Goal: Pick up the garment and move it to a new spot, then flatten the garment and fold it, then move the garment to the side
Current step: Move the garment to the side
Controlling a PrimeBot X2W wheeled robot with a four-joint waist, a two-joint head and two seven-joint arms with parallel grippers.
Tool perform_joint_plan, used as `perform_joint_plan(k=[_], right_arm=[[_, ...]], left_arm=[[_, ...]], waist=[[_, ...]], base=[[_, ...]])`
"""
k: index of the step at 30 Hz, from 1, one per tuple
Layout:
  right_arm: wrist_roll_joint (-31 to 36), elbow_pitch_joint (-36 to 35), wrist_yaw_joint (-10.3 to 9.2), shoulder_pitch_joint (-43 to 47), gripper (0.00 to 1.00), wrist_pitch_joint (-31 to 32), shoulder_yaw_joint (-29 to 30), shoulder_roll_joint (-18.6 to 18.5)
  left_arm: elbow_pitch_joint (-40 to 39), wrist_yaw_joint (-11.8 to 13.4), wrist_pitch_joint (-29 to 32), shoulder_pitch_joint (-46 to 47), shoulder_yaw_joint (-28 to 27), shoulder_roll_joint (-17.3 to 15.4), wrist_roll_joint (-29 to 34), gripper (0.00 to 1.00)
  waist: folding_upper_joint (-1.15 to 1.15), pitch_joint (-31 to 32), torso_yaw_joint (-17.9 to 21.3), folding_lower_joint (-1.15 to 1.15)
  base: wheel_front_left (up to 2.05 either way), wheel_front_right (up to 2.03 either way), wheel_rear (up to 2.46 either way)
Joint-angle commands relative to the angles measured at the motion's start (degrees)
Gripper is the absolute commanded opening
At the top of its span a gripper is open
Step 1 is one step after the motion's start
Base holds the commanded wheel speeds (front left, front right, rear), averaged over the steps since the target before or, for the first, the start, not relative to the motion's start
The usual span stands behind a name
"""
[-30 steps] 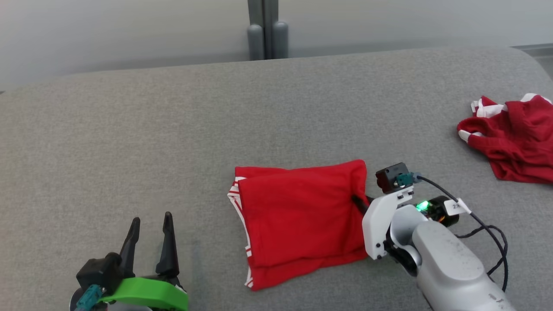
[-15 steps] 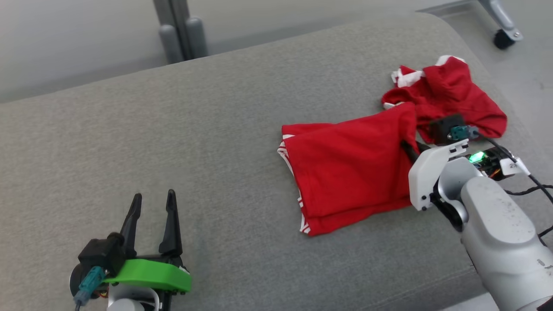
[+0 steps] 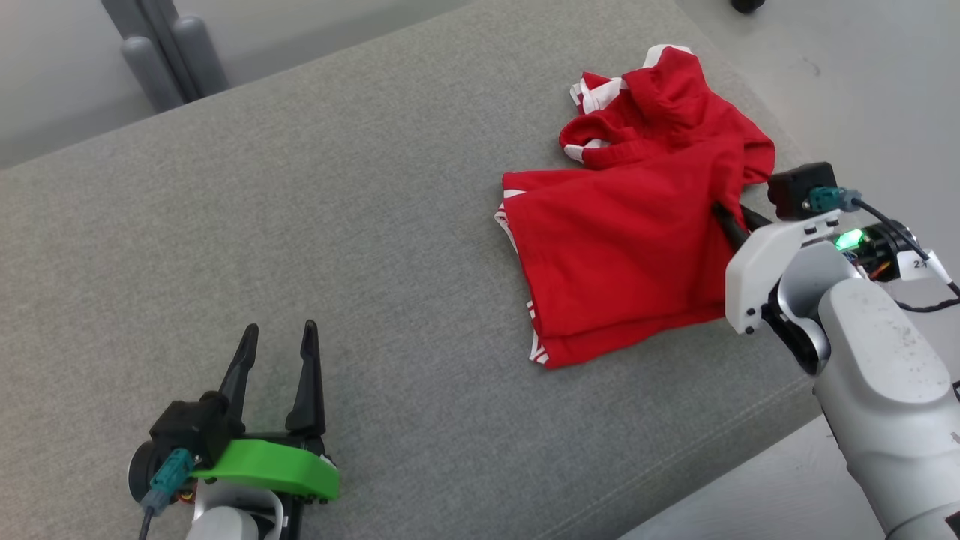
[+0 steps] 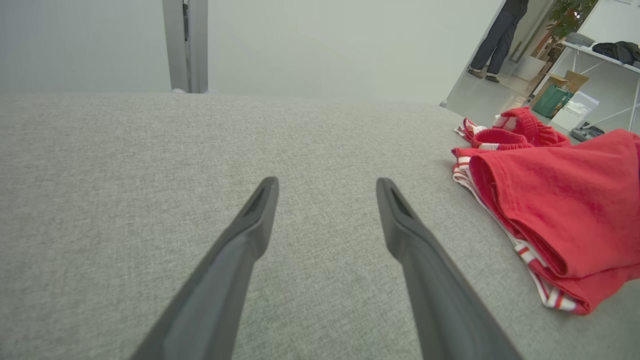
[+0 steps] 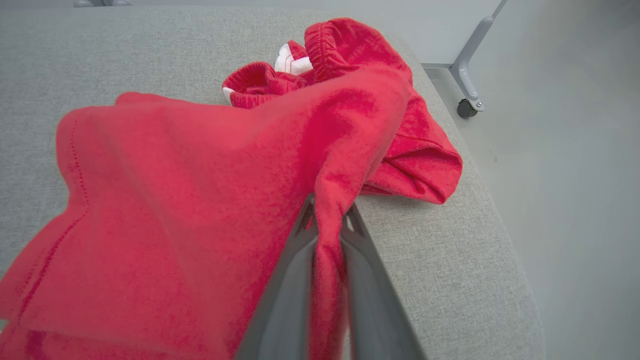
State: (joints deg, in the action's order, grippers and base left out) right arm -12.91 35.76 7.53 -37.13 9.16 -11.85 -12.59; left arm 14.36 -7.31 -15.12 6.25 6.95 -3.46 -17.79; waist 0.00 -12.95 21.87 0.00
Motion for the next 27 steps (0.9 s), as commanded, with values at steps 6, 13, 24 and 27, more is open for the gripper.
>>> perform_joint_plan(k=[6,13,24,27], right_arm=[[1.82,-1.06,-0.10,-5.59,0.00,-0.27,-0.55,-0.42],[2.79,1.24,-0.10,-11.61,0.00,0.51,0.50,-2.70],[5.94,9.27,-0.10,-17.19,0.00,-3.25,10.81,-9.67],[7.86,12.82,-0.10,-17.63,0.00,-4.60,13.99,-10.84]], left_arm=[[0.37,-0.23,-0.01,1.08,0.53,-0.82,-0.32,1.00],[0.12,-0.26,-0.01,1.12,1.00,-0.97,-0.22,1.00],[-0.75,-0.26,-0.01,1.96,1.57,-1.86,0.02,1.00],[-1.21,-0.27,-0.01,2.26,1.73,-2.20,0.24,1.00]], waist=[[0.00,-0.31,-1.55,0.00],[0.00,-1.09,-5.18,0.00],[0.00,-4.25,-10.56,0.00],[0.00,-5.93,-11.54,0.00]], base=[[0.00,0.00,0.00],[0.00,0.00,0.00],[0.00,0.00,0.00],[0.00,0.00,0.00]])
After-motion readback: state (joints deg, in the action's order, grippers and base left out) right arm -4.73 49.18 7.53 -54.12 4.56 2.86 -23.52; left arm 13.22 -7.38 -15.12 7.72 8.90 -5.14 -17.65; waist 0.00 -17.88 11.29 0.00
